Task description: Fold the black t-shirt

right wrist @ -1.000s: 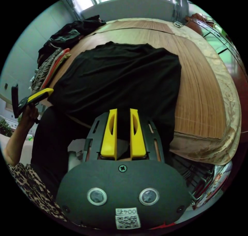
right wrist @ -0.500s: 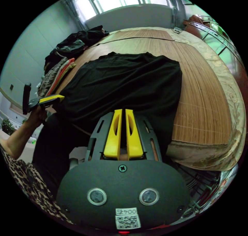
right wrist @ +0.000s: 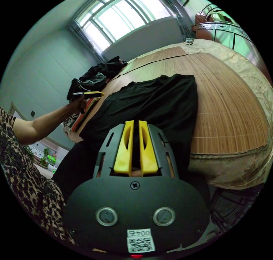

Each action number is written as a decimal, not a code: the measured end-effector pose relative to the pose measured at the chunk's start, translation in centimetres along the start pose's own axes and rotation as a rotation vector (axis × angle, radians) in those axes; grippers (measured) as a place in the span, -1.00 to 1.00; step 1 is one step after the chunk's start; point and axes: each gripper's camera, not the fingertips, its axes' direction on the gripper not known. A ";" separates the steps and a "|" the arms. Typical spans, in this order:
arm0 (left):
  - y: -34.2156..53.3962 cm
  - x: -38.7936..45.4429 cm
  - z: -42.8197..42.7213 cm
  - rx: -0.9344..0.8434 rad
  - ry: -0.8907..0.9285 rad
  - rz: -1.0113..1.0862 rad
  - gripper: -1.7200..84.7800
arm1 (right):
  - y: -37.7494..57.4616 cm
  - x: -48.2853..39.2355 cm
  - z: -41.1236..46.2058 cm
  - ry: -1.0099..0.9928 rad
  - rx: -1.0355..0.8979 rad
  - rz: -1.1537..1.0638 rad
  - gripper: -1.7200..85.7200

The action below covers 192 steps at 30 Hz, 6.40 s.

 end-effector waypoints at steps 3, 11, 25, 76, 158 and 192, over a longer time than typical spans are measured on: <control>-2.3 -1.9 2.2 -0.039 -0.004 -0.006 -0.72 | -0.1 -0.2 0.3 0.013 0.001 -0.026 -0.80; -6.7 -4.4 5.4 -0.064 0.064 0.006 -0.70 | -0.6 0.0 1.0 0.069 -0.007 -0.003 -0.62; -9.2 -6.5 4.2 -0.009 0.041 0.012 -0.92 | -0.6 -0.8 -0.2 0.135 0.094 -0.013 -0.84; -4.3 -12.7 0.8 -0.034 0.020 -0.200 -0.91 | -27.4 -0.9 13.1 0.495 -0.433 -0.271 -0.93; 0.8 -5.2 2.5 0.053 -0.087 -0.070 -0.85 | -29.5 2.4 9.2 0.432 -0.256 -0.151 -0.75; 32.0 5.9 -14.9 0.272 -0.122 -0.229 -0.62 | 1.4 -5.4 -16.6 0.343 0.144 -0.072 -0.40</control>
